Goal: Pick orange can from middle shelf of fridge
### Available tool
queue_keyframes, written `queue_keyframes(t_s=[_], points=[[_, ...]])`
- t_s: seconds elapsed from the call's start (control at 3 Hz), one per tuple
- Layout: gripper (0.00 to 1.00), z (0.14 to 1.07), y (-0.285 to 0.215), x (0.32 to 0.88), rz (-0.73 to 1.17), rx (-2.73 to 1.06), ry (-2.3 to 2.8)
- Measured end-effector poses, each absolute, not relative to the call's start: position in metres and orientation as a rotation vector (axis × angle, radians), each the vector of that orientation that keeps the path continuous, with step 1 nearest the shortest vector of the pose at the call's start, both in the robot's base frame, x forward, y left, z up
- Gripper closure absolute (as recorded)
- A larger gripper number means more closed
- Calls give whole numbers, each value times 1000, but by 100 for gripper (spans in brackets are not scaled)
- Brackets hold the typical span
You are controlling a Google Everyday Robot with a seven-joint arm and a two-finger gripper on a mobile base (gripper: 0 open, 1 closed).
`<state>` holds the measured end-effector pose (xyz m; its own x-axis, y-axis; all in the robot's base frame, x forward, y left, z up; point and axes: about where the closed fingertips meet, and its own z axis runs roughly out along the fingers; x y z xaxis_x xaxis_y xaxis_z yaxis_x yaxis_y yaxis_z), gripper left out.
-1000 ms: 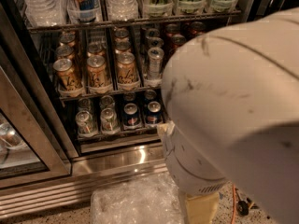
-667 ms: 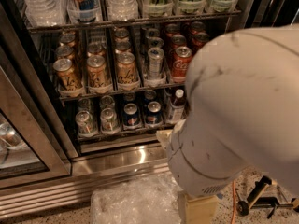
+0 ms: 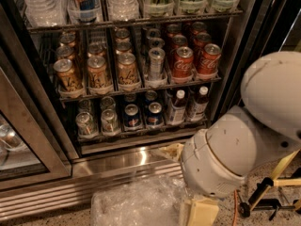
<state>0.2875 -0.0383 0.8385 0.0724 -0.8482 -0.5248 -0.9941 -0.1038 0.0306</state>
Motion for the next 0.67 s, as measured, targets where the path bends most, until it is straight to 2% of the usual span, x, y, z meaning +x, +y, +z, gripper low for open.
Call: queue_keyframes(t_s=[0.33,0.67], points=[[0,832,-36,283,953,-1842,1808],[0,806,-42,279,1396,-1531,1795]])
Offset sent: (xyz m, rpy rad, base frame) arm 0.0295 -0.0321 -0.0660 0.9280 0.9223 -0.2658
